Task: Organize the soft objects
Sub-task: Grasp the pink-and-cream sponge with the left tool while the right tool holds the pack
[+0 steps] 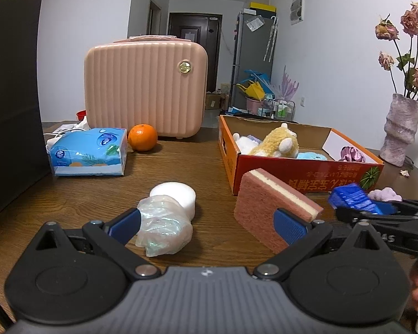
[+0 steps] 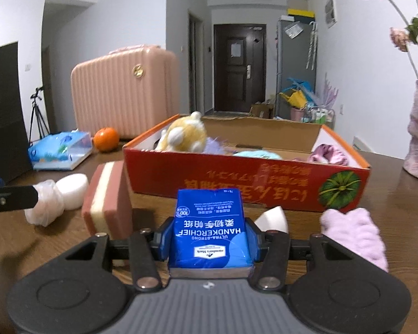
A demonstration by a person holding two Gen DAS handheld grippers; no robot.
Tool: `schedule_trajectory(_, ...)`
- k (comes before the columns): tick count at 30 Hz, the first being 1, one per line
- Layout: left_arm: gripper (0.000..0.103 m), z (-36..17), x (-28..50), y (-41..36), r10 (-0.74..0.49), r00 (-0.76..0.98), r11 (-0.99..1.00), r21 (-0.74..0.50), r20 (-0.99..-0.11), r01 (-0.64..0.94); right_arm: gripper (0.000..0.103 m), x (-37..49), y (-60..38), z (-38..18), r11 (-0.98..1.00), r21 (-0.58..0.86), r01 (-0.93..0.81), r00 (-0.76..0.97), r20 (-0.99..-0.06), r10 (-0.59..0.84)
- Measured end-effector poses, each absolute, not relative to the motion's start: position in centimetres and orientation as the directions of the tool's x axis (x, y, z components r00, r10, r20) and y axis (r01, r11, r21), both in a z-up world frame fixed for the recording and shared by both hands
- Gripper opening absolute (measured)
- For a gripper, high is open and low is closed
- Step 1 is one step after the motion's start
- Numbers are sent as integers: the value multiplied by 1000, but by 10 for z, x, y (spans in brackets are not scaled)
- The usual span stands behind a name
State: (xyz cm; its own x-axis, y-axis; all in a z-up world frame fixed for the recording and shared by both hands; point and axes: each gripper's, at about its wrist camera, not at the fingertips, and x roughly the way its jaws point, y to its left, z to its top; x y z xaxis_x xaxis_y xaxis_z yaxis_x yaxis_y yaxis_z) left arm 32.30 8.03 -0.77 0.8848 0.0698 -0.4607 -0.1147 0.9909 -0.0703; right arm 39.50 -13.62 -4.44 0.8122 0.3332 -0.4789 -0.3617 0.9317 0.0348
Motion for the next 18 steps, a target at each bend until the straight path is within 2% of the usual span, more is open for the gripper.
schedule_trajectory(9,103,-4,322,66,95,894,992,-28,-437,-120,50,383,-163,-38,944,47,-327,837,-449,312)
schedule_trajectory(18,103,-3,337,37,56,881,994,-53,-469,-91,50,381,-181,-33,954,54,-294,860,-421,289)
